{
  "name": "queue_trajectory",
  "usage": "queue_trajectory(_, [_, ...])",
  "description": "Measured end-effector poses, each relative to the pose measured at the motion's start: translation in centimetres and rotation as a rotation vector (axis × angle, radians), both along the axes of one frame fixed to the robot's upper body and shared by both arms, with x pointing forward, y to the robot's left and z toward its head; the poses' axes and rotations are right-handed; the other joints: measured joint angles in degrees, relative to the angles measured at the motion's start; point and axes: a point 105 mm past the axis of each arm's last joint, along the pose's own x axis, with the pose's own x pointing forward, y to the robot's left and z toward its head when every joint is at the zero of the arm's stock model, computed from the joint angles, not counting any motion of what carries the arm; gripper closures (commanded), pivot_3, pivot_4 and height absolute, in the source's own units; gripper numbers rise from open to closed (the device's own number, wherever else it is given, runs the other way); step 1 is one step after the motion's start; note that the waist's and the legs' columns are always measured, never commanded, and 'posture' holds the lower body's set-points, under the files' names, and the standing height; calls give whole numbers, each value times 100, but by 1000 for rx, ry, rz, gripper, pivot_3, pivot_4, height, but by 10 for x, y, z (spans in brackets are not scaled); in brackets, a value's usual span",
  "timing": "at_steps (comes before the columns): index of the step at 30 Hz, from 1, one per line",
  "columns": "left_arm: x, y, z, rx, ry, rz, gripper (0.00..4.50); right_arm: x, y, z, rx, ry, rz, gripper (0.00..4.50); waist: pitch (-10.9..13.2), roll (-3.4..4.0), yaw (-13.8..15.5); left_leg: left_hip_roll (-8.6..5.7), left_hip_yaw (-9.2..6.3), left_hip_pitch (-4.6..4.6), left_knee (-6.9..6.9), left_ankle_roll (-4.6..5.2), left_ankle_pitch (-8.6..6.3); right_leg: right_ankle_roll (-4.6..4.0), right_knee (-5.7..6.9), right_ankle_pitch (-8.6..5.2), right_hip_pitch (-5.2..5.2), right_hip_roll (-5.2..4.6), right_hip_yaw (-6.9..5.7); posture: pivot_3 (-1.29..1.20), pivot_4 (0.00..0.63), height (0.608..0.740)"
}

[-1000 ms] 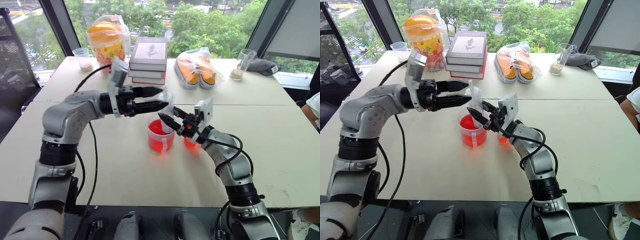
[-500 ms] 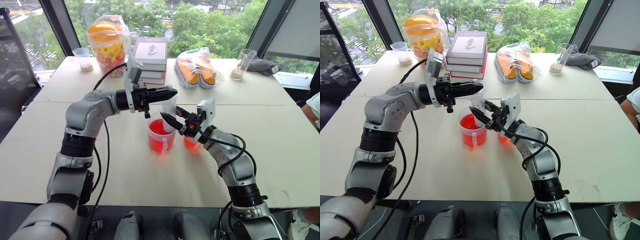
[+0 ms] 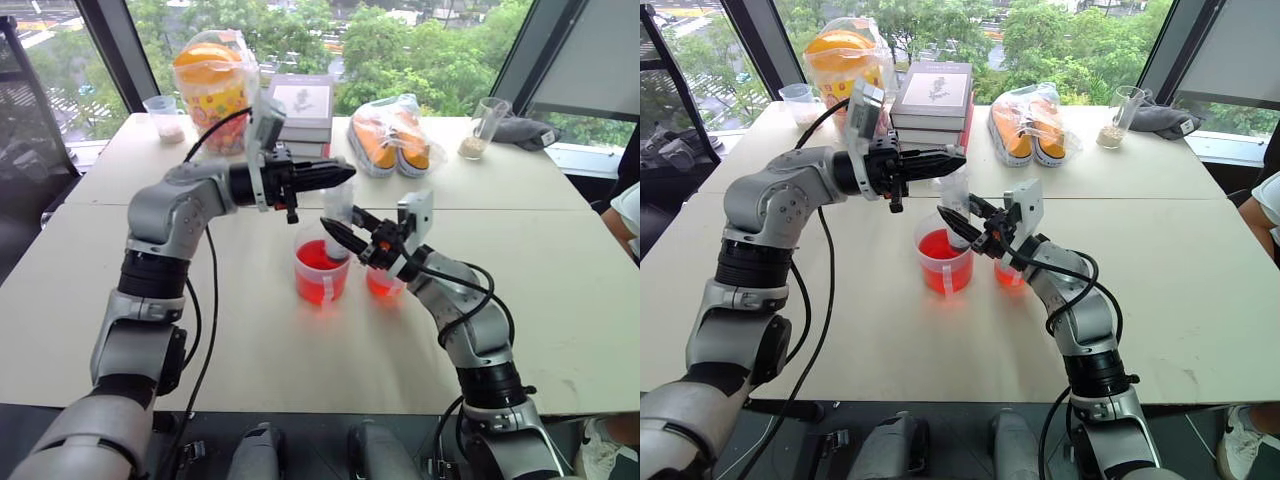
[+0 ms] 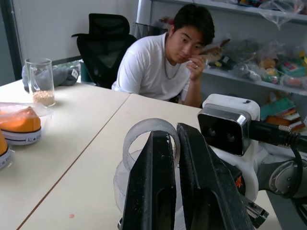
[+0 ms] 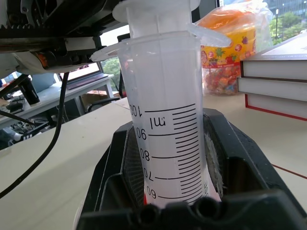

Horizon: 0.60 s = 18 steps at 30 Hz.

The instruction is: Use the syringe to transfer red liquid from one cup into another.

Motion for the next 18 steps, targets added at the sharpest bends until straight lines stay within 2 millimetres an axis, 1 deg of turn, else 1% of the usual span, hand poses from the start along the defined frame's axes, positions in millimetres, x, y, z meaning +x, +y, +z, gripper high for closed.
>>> queue_trajectory(6, [2,0,6,3,-17,6,4441,1,0,0,2,0,0,3123,0,0,3,0,0,0,0,0,0,0,0,0,0,0,0,0,150,740])
queue_trajectory(18, [2,1,7,-5,-27,5,4441,1,-2,-3,-21,10,11,3123,0,0,2,0,0,0,0,0,0,0,0,0,0,0,0,0,150,740])
